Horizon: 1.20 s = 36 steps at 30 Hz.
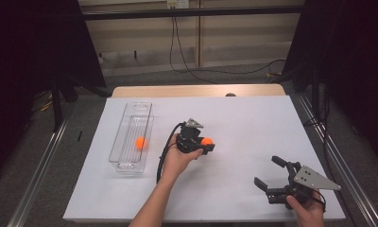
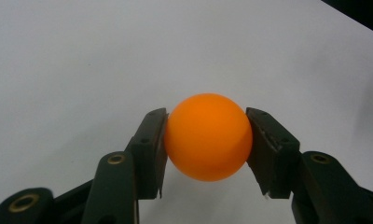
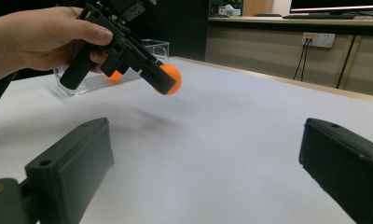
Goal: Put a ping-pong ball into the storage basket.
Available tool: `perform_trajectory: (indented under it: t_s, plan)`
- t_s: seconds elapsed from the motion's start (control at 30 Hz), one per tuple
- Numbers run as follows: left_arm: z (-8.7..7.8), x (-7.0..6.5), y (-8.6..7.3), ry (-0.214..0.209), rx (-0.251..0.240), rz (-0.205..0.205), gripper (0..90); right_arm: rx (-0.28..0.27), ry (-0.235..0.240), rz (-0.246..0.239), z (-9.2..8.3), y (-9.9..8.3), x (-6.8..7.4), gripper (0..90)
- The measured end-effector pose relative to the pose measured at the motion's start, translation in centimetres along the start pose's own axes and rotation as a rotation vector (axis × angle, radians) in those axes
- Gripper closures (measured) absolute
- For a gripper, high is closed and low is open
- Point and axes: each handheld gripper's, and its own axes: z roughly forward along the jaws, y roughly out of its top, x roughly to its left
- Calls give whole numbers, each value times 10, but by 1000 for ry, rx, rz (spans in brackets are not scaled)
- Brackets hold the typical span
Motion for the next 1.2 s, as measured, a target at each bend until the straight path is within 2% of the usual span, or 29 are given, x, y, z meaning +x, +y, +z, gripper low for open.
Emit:
perform_trajectory:
  t_s: [0.2, 0.3, 1.2]
  plan:
    - [-3, 5, -1, 23, 11, 7, 509, -1, 1, 1, 0, 0, 0, 22]
    - [-5, 6, -2, 22, 10, 8, 509, -2, 2, 0, 0, 0, 0, 22]
    - [-28, 25, -5, 75, -19, -22, 509, -1, 6, 0, 0, 1, 2, 22]
